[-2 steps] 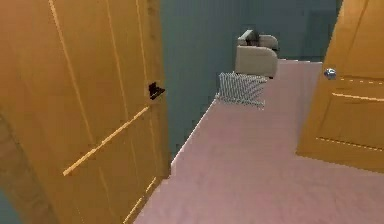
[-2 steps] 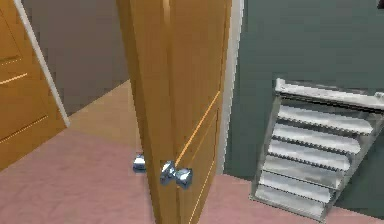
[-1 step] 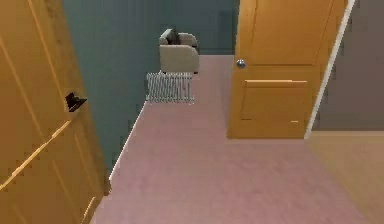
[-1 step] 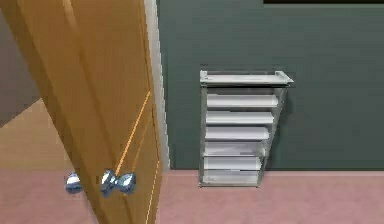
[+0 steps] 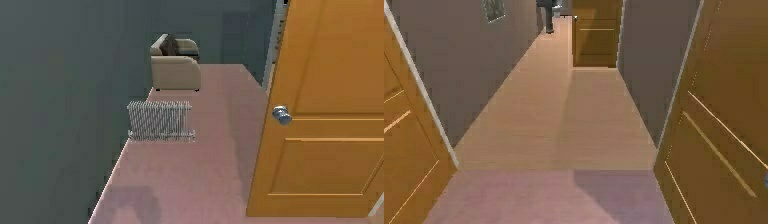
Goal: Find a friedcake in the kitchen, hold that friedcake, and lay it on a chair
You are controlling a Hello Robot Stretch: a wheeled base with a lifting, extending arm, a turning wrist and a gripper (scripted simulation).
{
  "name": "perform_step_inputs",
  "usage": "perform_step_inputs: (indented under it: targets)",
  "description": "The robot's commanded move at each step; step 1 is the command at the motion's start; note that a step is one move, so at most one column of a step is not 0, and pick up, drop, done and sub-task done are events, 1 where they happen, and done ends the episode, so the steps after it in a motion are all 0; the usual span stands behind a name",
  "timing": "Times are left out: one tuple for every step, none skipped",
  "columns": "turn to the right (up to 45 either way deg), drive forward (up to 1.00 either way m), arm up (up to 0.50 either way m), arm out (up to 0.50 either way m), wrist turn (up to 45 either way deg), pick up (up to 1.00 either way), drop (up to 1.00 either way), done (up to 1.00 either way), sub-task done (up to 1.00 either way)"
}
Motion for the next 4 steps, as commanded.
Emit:
perform_step_inputs:
  targets:
    - [0.0,1.0,0.0,0.0,0.0,0.0,0.0,0.0,0.0]
    - [6.0,0.0,0.0,0.0,0.0,0.0,0.0,0.0,0.0]
    - [0.0,0.2,0.0,0.0,0.0,0.0,0.0,0.0,0.0]
    - [39.0,0.0,0.0,0.0,0.0,0.0,0.0,0.0,0.0]
